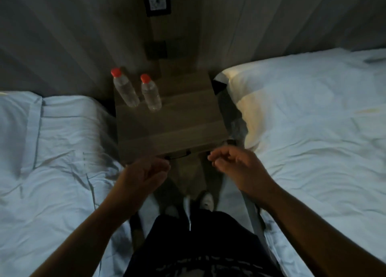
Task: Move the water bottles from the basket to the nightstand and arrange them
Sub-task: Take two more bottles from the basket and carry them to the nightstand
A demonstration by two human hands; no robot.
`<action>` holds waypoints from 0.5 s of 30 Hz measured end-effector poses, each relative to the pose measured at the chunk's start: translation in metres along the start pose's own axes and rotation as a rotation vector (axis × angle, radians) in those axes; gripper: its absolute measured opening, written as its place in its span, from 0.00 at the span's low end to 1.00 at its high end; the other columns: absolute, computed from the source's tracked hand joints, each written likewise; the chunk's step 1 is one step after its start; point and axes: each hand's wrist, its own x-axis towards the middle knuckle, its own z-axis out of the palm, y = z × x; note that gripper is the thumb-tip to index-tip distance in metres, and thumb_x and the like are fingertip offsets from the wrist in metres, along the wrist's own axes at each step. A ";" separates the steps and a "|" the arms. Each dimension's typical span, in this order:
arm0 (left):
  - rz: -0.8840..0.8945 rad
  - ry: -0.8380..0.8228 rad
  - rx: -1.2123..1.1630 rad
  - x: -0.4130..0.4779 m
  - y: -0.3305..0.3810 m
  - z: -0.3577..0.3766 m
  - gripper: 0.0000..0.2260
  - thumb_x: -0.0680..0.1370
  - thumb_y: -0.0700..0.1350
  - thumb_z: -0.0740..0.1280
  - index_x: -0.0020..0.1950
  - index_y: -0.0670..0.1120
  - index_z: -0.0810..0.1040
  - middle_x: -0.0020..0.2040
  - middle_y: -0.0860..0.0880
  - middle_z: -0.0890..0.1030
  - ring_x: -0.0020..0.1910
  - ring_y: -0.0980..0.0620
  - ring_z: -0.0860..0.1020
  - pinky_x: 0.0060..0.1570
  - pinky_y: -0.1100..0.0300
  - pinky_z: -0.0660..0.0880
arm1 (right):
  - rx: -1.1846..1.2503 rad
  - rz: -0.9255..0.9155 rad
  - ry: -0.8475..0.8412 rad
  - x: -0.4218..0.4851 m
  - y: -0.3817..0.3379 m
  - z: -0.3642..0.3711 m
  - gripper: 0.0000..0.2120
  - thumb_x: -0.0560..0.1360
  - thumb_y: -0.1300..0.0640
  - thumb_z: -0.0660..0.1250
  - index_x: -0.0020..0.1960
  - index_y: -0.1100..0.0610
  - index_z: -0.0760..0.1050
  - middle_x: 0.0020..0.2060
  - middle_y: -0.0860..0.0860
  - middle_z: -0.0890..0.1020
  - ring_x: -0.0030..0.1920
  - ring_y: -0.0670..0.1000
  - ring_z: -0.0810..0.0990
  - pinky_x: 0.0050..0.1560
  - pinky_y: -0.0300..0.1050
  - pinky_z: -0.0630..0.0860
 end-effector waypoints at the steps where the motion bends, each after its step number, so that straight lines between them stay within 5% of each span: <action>1: 0.001 0.013 -0.004 0.000 0.002 0.005 0.12 0.63 0.57 0.70 0.45 0.62 0.83 0.49 0.49 0.85 0.51 0.50 0.83 0.56 0.45 0.78 | -0.031 0.020 0.004 -0.006 0.003 -0.006 0.07 0.75 0.64 0.68 0.48 0.53 0.80 0.44 0.49 0.84 0.43 0.39 0.81 0.44 0.31 0.75; 6: -0.003 0.010 -0.016 0.013 0.009 0.022 0.14 0.62 0.59 0.69 0.46 0.62 0.84 0.48 0.52 0.86 0.50 0.51 0.83 0.56 0.46 0.78 | -0.099 0.055 0.051 -0.024 0.011 -0.032 0.08 0.75 0.60 0.68 0.52 0.51 0.80 0.47 0.45 0.84 0.48 0.40 0.81 0.48 0.33 0.76; 9: -0.006 -0.024 -0.024 0.017 0.013 0.029 0.09 0.65 0.51 0.71 0.43 0.59 0.85 0.46 0.49 0.86 0.48 0.51 0.83 0.54 0.51 0.79 | -0.129 0.039 0.130 -0.033 0.017 -0.038 0.07 0.74 0.60 0.69 0.50 0.51 0.81 0.44 0.45 0.84 0.46 0.40 0.81 0.45 0.31 0.75; 15: -0.021 -0.164 0.075 0.037 0.017 0.018 0.07 0.69 0.48 0.71 0.43 0.59 0.85 0.46 0.49 0.86 0.51 0.48 0.83 0.56 0.50 0.77 | -0.044 0.086 0.360 -0.047 0.039 -0.032 0.05 0.73 0.59 0.69 0.46 0.52 0.82 0.39 0.52 0.84 0.40 0.48 0.81 0.46 0.53 0.78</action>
